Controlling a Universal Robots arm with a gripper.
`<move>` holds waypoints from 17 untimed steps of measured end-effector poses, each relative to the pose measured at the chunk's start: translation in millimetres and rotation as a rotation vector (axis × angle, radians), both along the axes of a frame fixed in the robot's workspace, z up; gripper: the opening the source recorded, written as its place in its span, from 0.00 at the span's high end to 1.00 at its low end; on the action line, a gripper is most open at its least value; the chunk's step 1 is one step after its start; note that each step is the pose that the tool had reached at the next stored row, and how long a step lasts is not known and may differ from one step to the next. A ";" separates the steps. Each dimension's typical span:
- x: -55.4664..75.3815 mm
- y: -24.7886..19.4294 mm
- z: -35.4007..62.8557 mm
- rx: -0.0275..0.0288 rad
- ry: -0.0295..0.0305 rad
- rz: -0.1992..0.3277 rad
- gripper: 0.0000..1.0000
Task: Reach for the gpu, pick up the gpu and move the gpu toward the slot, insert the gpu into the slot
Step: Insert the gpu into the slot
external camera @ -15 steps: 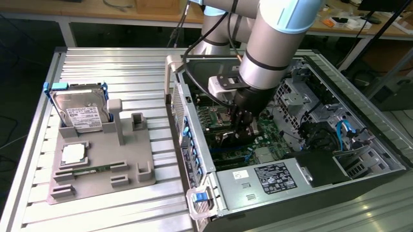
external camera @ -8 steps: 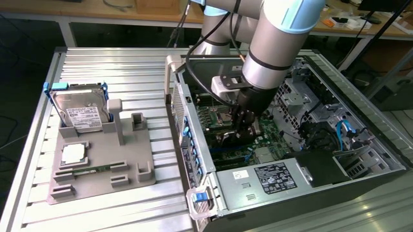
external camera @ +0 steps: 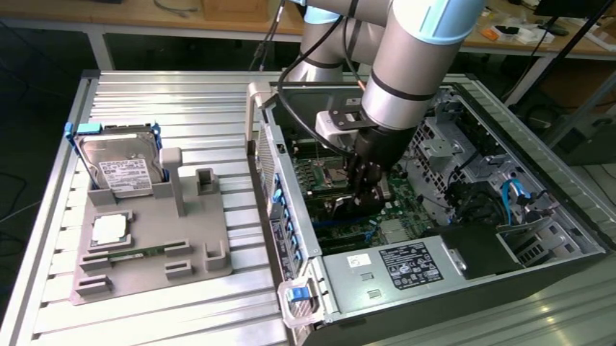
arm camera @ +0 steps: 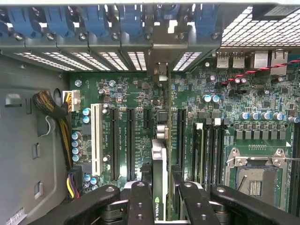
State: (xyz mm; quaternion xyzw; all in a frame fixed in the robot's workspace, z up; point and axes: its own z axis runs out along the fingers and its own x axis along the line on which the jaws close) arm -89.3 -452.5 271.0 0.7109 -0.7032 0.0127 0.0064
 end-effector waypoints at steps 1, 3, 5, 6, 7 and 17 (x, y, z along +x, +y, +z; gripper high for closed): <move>0.0 0.0 0.0 -0.0001 0.0000 0.000 0.73; 0.0 0.0 0.1 -0.0002 0.0001 0.000 0.73; 0.0 0.0 0.1 -0.0001 0.0000 -0.001 0.73; 0.0 0.0 0.1 -0.0001 0.0000 -0.002 0.73; 0.0 0.0 0.1 -0.0001 0.0000 -0.004 0.73; -1.1 0.1 0.2 -0.0002 0.0001 -0.024 0.73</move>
